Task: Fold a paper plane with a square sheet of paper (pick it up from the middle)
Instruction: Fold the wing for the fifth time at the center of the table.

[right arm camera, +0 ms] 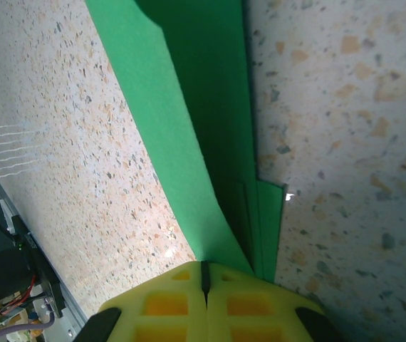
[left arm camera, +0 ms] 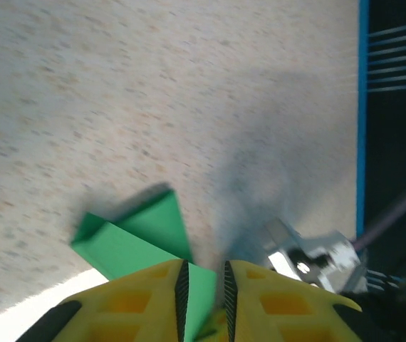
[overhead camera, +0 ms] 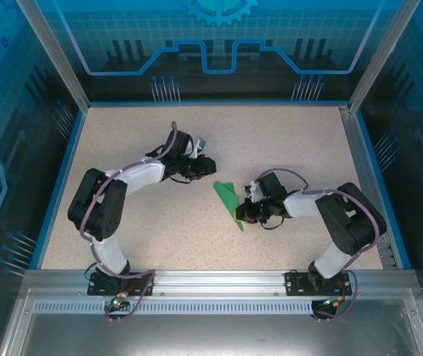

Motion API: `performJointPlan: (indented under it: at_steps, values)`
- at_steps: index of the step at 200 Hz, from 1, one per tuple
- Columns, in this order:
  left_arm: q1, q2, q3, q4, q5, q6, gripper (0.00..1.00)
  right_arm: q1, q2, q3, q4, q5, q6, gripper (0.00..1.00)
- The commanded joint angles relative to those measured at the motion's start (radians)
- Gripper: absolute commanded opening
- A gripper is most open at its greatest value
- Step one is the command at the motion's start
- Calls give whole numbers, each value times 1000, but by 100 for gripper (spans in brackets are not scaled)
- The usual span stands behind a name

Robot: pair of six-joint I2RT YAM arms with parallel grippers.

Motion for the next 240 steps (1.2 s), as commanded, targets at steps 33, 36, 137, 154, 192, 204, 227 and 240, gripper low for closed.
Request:
performJointPlan:
  at_steps: [33, 36, 137, 154, 192, 204, 227, 240]
  values:
    - [-100, 64, -63, 22, 66, 14, 20, 27, 40, -31, -143, 96, 10, 4]
    - [-102, 72, -63, 27, 65, 11, 20, 27, 39, -32, -144, 95, 10, 4]
    - [-93, 258, -8, -9, -75, 16, 21, 42, -63, 29, -195, 75, -3, 7]
    - [-91, 255, -29, -4, -71, 20, 21, 52, -81, 75, -212, 79, -5, 8]
    - [-93, 257, -45, 0, -60, 20, 22, 60, -32, 173, -208, 73, 0, 9]
    - [-93, 258, -42, 0, -57, 20, 21, 63, 0, 199, -204, 78, 0, 9]
    - [-92, 258, -40, -3, -56, 18, 22, 64, 76, 237, -186, 75, 4, 10]
    - [-93, 257, -40, -6, -56, 16, 22, 65, 113, 244, -164, 65, 9, 10]
